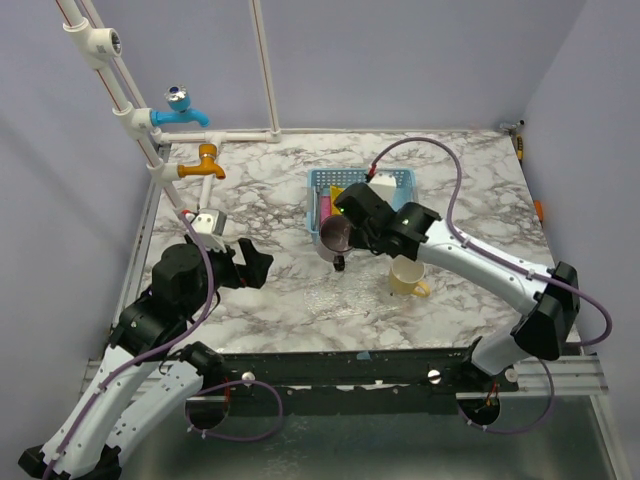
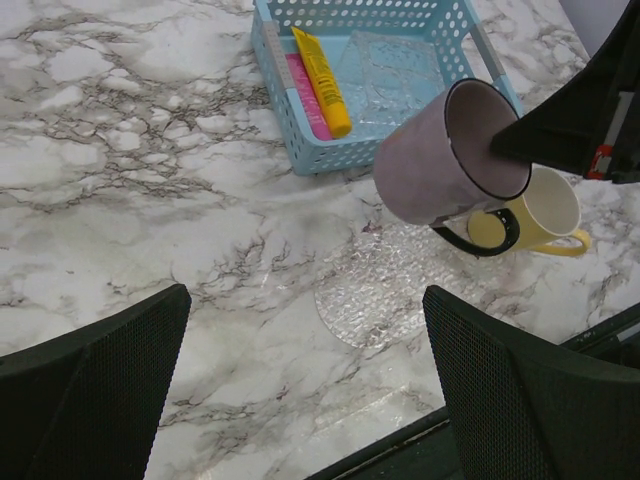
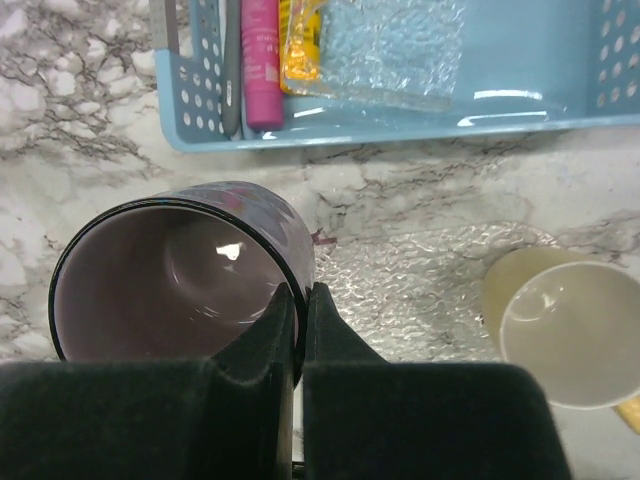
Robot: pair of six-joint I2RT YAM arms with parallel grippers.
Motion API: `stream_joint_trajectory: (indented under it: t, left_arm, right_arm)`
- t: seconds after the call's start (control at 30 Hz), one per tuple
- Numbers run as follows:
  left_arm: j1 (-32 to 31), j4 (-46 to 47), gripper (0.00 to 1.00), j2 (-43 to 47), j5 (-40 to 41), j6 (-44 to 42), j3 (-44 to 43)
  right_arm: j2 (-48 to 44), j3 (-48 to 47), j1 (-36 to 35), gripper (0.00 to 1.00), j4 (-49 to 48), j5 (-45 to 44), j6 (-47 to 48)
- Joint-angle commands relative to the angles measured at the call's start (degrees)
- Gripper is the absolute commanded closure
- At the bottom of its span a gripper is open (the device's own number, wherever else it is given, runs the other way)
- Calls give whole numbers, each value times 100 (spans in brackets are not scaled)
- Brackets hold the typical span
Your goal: Prepare toiletry sets of a toothbrush and toothpaste on the tray
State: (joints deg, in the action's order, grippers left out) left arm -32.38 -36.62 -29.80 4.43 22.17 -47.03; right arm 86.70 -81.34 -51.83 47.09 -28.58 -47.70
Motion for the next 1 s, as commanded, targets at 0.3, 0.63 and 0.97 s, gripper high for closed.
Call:
stream_joint_trajectory:
  t: [0.3,0.63,0.97]
  left_arm:
    - [-12,-176,1,88,254,68,-131]
    - [-6,-169,1,75,245,69,-123]
    - [-8,-179,1,35,243,60,-123]
  right_arm:
    - [875,-5,-913,100,784,-794,-2800]
    - [1216,252,-1205,100,1114,-694,-4376]
    - [1405,365,-1313,100,856,-422,-4399]
